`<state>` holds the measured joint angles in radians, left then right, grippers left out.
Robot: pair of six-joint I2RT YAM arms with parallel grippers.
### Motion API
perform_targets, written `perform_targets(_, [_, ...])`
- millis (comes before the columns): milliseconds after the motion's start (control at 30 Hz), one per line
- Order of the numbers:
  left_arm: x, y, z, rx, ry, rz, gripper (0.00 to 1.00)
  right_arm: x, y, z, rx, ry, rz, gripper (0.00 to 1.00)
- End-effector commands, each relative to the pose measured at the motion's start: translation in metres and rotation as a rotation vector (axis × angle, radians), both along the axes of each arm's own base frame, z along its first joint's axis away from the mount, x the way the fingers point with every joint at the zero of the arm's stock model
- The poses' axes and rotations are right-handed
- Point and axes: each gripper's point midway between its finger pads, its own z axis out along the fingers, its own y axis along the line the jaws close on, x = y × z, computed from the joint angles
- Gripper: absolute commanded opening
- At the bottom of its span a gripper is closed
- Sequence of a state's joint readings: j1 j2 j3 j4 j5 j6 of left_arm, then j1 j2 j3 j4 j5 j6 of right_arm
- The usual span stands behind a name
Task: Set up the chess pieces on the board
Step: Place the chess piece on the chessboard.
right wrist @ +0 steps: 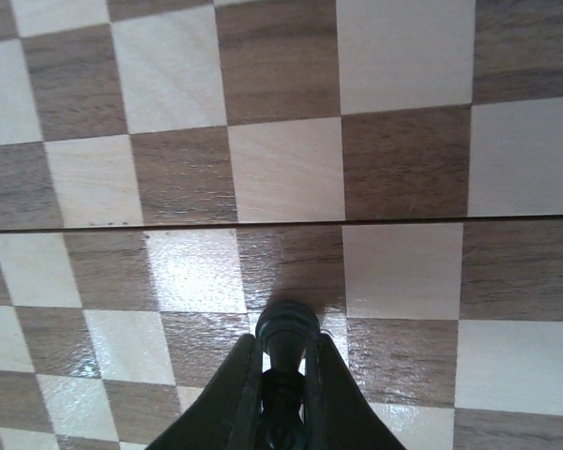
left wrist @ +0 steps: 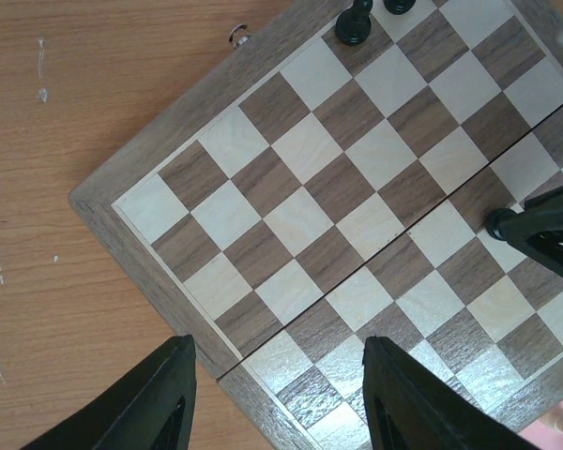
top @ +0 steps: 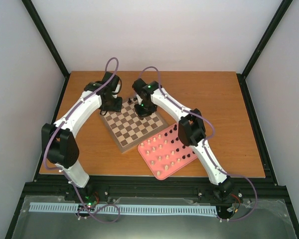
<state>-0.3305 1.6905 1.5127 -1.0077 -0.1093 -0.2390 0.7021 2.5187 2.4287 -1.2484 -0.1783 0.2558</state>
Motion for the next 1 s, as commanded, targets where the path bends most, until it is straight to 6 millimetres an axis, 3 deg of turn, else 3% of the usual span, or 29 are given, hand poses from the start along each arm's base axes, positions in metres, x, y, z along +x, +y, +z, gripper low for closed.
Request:
perform_targets(0, [0.001,0.002,0.015,-0.028,-0.052,0.008,0.52,-0.005,0.002,-0.013,-0.028,0.027,-0.008,0.07])
perform_targets(200, [-0.001,0.004,0.016,-0.024,-0.058,0.01,0.52,-0.003,0.003,-0.01,-0.022,0.015,-0.004,0.22])
perform_targets(333, [-0.002,0.004,0.017,-0.025,-0.061,0.009,0.52,-0.003,0.006,0.001,0.002,0.002,0.015,0.37])
perform_targets(533, [0.001,0.003,0.022,-0.027,-0.068,0.01,0.52,0.001,0.009,0.031,0.044,-0.056,0.03,0.47])
perform_targets(667, [0.001,0.0,0.028,-0.047,-0.073,0.005,0.51,0.007,0.006,0.061,0.066,-0.128,0.02,0.53])
perform_targets(733, [0.001,-0.004,0.029,-0.069,-0.07,-0.005,0.53,0.012,0.001,0.079,0.085,-0.164,0.005,0.54])
perform_targets(833, [0.003,-0.011,0.029,-0.103,-0.068,-0.02,0.7,0.02,-0.012,0.102,0.117,-0.192,-0.034,0.55])
perform_targets(967, [0.005,-0.03,0.03,-0.177,-0.072,-0.066,0.69,0.032,-0.052,0.116,0.103,-0.207,-0.127,0.55])
